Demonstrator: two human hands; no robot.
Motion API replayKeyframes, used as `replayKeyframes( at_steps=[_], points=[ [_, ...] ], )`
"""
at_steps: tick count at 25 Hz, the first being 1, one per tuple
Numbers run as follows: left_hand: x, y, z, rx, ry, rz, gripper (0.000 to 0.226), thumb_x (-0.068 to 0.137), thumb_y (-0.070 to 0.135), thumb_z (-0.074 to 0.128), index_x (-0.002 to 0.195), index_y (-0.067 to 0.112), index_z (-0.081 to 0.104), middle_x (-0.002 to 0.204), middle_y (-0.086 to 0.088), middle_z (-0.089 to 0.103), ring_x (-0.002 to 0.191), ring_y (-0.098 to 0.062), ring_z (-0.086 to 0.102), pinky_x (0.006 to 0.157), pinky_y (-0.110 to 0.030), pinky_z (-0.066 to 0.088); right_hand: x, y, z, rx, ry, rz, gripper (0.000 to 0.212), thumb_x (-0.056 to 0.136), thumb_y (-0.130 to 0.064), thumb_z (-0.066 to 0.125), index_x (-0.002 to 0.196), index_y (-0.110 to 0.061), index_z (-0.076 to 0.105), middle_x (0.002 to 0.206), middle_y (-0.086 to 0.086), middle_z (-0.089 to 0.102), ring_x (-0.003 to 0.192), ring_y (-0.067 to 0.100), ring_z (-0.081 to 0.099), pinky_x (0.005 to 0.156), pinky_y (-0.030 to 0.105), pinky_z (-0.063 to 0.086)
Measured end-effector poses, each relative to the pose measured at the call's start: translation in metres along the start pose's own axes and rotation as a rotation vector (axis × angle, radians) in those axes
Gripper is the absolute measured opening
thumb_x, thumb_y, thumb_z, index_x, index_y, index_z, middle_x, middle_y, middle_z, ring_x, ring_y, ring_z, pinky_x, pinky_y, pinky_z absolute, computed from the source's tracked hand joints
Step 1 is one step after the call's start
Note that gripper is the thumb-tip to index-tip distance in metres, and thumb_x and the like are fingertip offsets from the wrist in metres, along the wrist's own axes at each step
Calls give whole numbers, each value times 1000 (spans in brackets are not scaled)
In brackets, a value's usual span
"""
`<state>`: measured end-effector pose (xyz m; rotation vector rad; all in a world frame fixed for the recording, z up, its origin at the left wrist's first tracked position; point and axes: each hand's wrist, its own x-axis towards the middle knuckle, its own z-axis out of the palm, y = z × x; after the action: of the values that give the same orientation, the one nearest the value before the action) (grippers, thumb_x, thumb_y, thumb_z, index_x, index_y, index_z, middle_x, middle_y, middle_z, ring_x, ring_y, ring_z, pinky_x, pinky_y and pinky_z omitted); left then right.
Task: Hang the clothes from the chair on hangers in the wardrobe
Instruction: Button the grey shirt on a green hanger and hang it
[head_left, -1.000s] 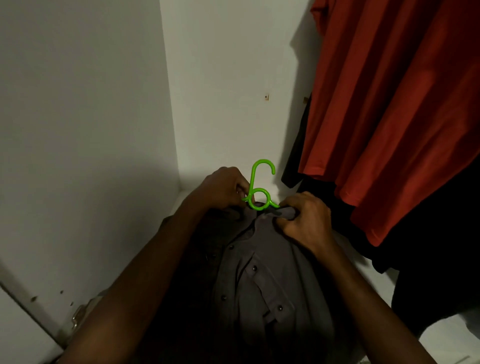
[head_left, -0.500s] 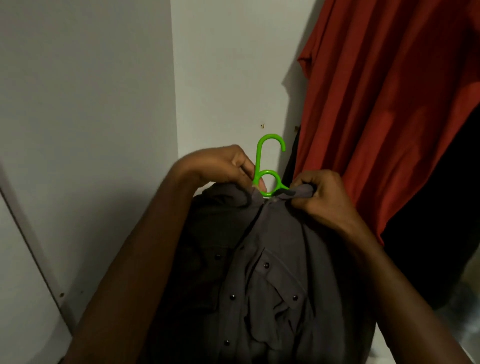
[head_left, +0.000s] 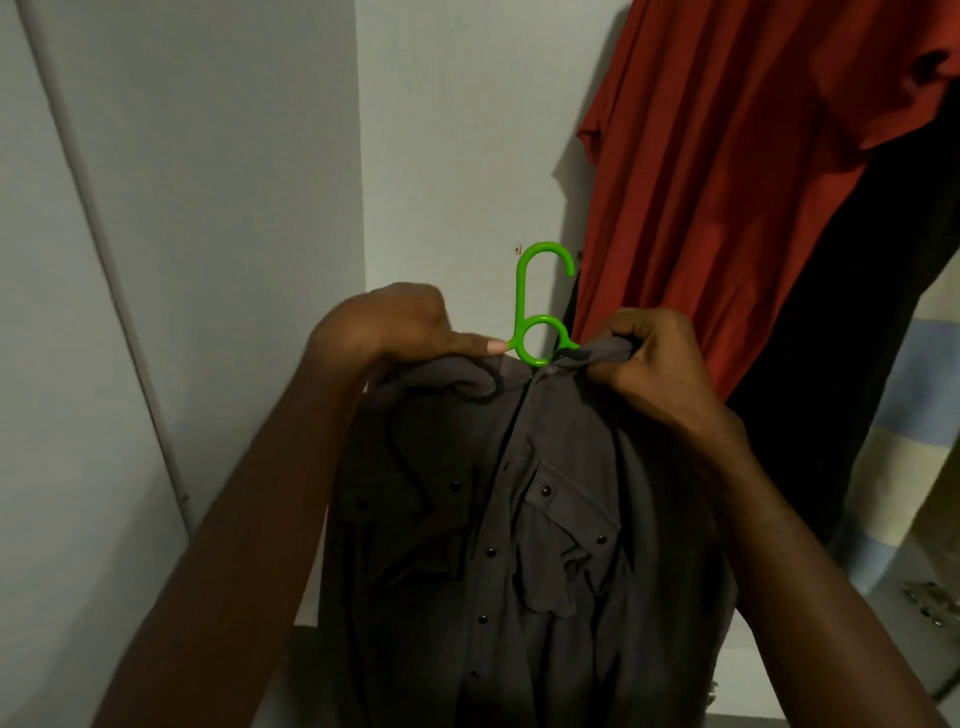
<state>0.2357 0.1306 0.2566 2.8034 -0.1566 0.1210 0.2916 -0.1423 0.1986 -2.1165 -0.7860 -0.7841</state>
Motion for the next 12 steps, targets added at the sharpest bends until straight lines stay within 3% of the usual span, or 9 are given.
replayKeyframes(
  at_steps=[2, 4, 7, 9, 12],
  points=[
    [-13, 4, -1, -200, -17, 208, 50, 78, 66, 71, 82, 18, 81, 80, -5, 75, 78, -26, 69, 81, -43, 57, -6, 3, -10, 49, -13, 26, 9, 60, -16, 66, 65, -12, 71, 63, 7, 65, 61, 32, 64, 47, 48, 46],
    [-25, 25, 10, -294, 3, 300, 31, 87, 49, 74, 94, 19, 82, 87, 0, 78, 86, -23, 71, 89, -42, 56, -14, 4, -24, 120, -25, 15, 10, 59, -14, 67, 67, -12, 73, 65, 8, 68, 64, 34, 66, 49, 48, 49],
    [-33, 67, 33, -190, 117, 270, 49, 91, 53, 69, 78, 6, 74, 66, -11, 62, 60, -22, 53, 65, -38, 44, -25, 0, -39, 117, -66, -35, 9, 60, -15, 68, 64, -7, 70, 62, 13, 65, 59, 33, 63, 47, 47, 46],
    [-41, 85, 41, -126, 207, 189, 60, 92, 53, 67, 72, -3, 64, 60, -15, 48, 55, -18, 41, 61, -34, 35, -31, -7, -48, 132, -82, -54, 8, 60, -15, 69, 64, -9, 71, 60, 10, 64, 54, 22, 61, 46, 45, 45],
    [-60, 94, 32, -228, 260, 162, 51, 90, 49, 71, 76, 0, 73, 62, -17, 56, 53, -13, 40, 57, -29, 34, -36, -11, -72, 238, -178, -27, 31, 56, -14, 78, 87, -17, 76, 81, -1, 75, 74, 10, 68, 64, 38, 55]
  ],
)
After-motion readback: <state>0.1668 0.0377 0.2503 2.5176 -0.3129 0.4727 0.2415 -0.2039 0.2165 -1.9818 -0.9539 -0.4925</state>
